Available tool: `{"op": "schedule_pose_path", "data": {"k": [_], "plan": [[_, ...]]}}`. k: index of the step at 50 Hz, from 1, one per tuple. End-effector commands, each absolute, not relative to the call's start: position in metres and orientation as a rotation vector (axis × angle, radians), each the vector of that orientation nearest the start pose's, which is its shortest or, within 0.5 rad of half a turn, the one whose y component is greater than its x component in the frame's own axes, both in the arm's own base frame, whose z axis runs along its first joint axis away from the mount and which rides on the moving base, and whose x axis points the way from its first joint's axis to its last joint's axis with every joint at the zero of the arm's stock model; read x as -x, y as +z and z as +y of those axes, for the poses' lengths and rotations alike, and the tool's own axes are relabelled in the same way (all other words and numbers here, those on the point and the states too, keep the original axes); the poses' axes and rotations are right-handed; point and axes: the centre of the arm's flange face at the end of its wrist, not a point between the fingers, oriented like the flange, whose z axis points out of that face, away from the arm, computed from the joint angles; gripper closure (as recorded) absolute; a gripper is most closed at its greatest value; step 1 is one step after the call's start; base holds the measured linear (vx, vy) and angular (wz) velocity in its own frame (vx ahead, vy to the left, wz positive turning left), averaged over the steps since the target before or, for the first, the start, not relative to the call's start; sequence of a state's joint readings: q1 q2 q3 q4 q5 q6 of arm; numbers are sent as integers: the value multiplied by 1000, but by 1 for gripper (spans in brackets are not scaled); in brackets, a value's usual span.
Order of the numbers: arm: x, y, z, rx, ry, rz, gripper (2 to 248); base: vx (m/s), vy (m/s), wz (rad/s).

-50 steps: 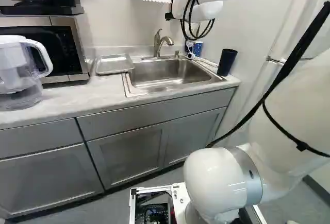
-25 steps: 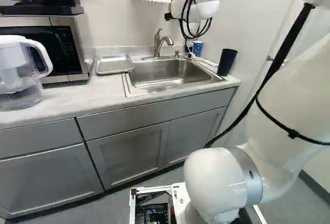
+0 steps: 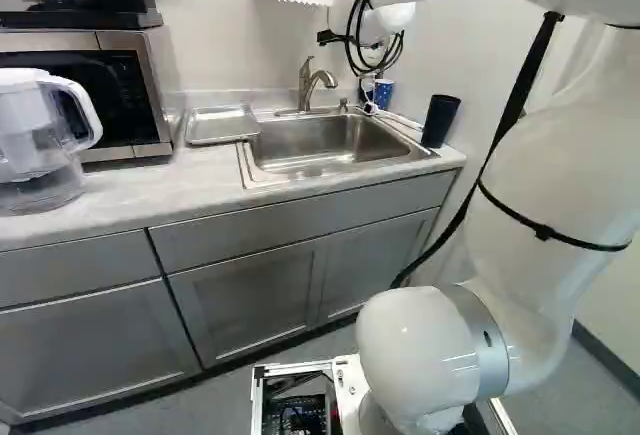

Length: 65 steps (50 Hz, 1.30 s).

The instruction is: Rinse the cup and place it in the tray

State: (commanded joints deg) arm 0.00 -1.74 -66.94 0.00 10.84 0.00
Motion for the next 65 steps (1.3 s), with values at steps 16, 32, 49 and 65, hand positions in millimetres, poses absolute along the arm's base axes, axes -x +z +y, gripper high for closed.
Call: {"op": "schedule_pose_path", "data": {"k": [16, 32, 49, 65], "plan": [[-569, 683, 0, 2536, -1854, 0, 3, 0, 0, 0], [-594, 668, 0, 2595, -1770, 0, 3, 0, 0, 0], [-619, 658, 0, 2630, -1718, 0, 3, 0, 0, 0], [-641, 655, 2, 2633, -1711, -4, 3, 0, 0, 0]]}}
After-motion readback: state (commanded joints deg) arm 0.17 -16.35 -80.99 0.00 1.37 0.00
